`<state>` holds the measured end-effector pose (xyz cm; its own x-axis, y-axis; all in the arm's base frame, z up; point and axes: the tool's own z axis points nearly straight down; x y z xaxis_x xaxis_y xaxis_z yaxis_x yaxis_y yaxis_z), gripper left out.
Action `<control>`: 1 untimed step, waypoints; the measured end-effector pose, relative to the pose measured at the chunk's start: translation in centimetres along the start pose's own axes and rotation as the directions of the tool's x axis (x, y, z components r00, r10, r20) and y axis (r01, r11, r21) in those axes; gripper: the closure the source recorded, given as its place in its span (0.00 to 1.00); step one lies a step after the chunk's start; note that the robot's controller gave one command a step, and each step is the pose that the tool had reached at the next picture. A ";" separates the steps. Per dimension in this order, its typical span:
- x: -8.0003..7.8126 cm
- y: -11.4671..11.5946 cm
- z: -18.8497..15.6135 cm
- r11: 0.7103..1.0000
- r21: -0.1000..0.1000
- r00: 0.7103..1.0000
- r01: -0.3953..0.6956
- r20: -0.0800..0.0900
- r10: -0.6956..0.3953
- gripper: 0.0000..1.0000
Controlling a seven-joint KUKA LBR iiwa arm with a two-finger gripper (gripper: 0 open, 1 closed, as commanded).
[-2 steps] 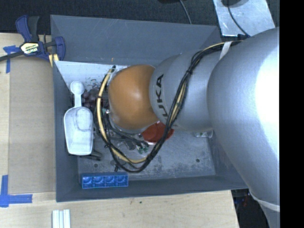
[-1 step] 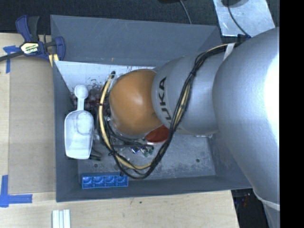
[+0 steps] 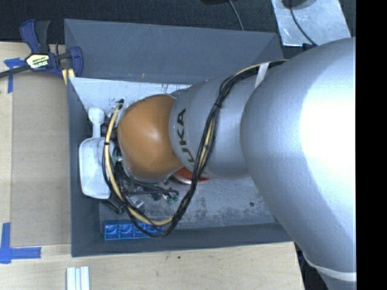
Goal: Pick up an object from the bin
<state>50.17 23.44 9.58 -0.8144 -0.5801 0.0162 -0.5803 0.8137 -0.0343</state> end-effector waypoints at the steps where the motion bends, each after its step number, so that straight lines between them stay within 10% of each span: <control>1: 0.0 0.0 0.0 1.000 0.000 1.000 -0.001 0.000 0.001 1.00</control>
Offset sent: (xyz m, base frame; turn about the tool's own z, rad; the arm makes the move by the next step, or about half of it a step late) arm -0.0134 -0.0251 -0.0232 -0.3282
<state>50.17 23.44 9.58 -0.8148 -0.5795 0.0162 -0.5797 0.8141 -0.0340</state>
